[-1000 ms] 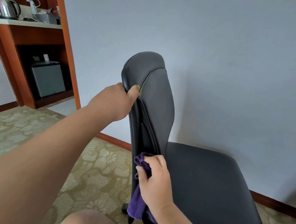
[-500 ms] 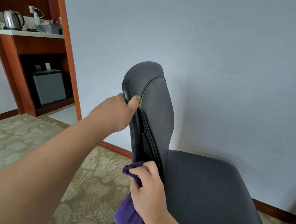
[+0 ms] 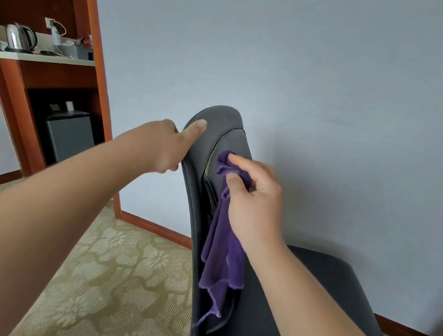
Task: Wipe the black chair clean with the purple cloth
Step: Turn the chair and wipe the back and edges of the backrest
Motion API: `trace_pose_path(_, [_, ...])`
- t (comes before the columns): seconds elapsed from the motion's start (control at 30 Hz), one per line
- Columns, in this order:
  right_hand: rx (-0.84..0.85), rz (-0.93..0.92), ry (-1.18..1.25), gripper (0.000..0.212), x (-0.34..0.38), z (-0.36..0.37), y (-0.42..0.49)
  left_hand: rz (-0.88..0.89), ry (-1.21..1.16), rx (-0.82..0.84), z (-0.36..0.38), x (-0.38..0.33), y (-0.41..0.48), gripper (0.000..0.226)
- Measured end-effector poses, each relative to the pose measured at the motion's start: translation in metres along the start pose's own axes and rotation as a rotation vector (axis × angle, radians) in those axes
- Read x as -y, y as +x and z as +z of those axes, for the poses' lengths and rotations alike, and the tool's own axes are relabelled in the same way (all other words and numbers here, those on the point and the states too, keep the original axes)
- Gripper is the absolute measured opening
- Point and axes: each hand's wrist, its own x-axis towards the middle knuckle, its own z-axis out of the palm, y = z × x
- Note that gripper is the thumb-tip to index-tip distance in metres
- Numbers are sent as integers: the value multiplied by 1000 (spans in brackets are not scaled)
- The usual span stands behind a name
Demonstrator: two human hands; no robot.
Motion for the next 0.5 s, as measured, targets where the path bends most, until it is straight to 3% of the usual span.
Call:
trace_pose_path(0.1, [10, -22, 2, 32, 5, 7, 9, -90, 32, 84, -6, -11, 14, 89])
trace_pose_path(0.27, [114, -33, -5, 25, -1, 21, 1, -212, 4, 137, -4, -28, 22, 57])
trace_pose_path(0.37, [121, -53, -25, 8, -10, 23, -1, -202, -91, 133, 5, -28, 25, 39])
trace_pose_path(0.5, [100, -84, -132, 7, -18, 23, 5, -128, -80, 106, 9, -22, 22, 25])
